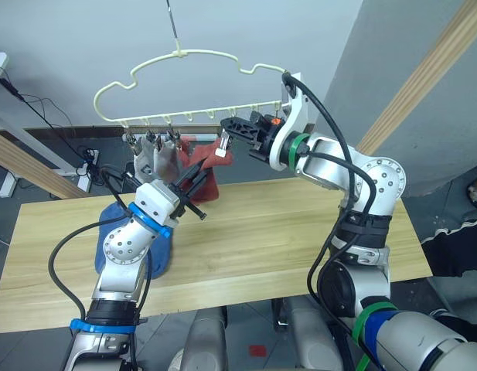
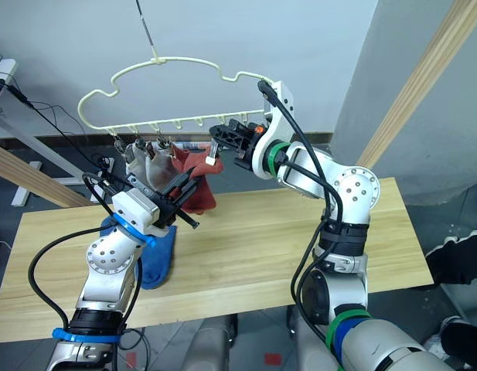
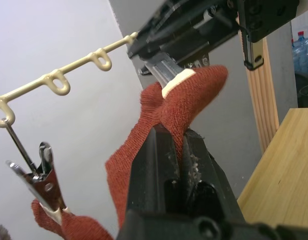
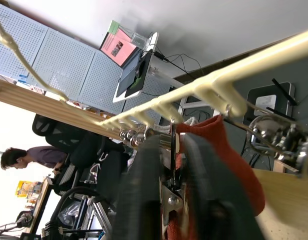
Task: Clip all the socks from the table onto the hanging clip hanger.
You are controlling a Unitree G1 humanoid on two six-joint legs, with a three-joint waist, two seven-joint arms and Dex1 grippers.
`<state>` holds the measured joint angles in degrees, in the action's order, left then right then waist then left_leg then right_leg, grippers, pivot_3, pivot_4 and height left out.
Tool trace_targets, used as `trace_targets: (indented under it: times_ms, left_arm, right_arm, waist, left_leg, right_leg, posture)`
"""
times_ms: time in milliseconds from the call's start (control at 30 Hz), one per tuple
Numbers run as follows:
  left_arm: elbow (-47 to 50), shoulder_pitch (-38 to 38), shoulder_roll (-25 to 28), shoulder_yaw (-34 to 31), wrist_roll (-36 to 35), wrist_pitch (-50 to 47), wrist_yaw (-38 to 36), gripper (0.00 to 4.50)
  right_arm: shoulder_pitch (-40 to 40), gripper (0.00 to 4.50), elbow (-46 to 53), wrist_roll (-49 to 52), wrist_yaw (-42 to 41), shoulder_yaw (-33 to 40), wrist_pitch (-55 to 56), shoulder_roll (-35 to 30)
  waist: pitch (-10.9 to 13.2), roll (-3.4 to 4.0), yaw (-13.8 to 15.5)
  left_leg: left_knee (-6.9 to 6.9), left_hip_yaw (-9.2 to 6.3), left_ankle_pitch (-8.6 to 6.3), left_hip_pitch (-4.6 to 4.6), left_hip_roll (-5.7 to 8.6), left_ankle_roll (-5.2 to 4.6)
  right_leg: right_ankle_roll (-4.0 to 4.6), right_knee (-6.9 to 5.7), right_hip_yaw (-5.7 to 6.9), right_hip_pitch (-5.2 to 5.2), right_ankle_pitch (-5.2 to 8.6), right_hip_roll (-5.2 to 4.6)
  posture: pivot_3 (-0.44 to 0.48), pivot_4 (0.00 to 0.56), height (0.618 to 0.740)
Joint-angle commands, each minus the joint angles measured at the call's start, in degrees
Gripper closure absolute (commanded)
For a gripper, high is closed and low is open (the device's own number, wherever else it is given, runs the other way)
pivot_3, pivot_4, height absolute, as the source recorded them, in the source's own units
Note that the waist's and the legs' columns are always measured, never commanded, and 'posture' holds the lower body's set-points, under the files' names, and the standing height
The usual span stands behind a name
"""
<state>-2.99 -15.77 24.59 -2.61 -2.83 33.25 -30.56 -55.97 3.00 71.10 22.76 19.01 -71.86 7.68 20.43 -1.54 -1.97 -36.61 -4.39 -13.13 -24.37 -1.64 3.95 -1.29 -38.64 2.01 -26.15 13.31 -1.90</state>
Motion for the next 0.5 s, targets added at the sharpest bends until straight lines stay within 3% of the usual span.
trace_targets:
  times_ms: [33, 133, 233, 367, 500]
  left_arm:
    - [0.3, -0.3, 0.3, 0.2, -0.4, 1.9, 0.1, 4.50]
    - [0.2, -0.9, 0.1, 0.4, -0.7, 0.8, 0.0, 4.50]
    - [0.1, -2.1, 0.0, 1.0, -1.4, -1.9, -0.6, 4.50]
    - [-0.2, -2.9, 0.2, 1.0, -2.4, -4.0, -1.0, 4.50]
    - [-1.1, -4.3, 0.1, 1.8, -6.1, -9.7, -4.2, 3.46]
  right_arm:
    - [-0.1, 2.18, 0.9, 2.0, -0.5, -1.2, 1.1, -0.2]
    - [0.1, 1.11, 1.4, 3.0, -0.8, -1.0, 1.3, -1.5]
    - [2.9, 0.03, 6.6, 3.2, -7.1, -2.9, -1.4, -8.7]
    - [5.5, 0.03, 10.0, 3.3, -11.4, -5.1, -1.0, -14.5]
    - [13.2, 0.00, 21.4, -0.6, -15.9, -7.4, 0.2, -24.5]
  waist:
    - [0.0, 0.00, 0.0]
    - [0.0, 0.00, 0.0]
    - [0.0, 0.01, 0.3]
    - [0.0, 0.03, 0.1]
    - [0.0, 0.06, 0.0]
  left_leg:
    - [0.00, 0.00, 0.00, 0.00, 0.00, 0.00]
    - [0.00, 0.00, 0.00, 0.00, 0.00, 0.00]
    - [0.00, 0.00, 0.00, -0.01, 0.00, 0.00]
    - [-0.07, -0.05, 0.00, -0.20, 0.08, 0.00]
    - [-0.04, -0.05, -0.02, -0.21, 0.01, -0.04]
  right_leg:
    - [0.00, 0.00, 0.00, 0.00, 0.00, 0.00]
    - [-0.01, 0.00, 0.01, 0.00, 0.01, 0.00]
    - [-0.03, 0.01, 0.00, 0.00, 0.02, 0.00]
    - [-0.02, 0.12, 0.04, 0.00, 0.00, -0.05]
    - [-0.03, 0.12, 0.12, -0.03, 0.01, -0.02]
  posture:
    - [0.003, 0.374, 0.740]
    - [0.001, 0.375, 0.740]
    - [-0.005, 0.375, 0.740]
    - [-0.022, 0.376, 0.740]
    - [-0.041, 0.369, 0.740]
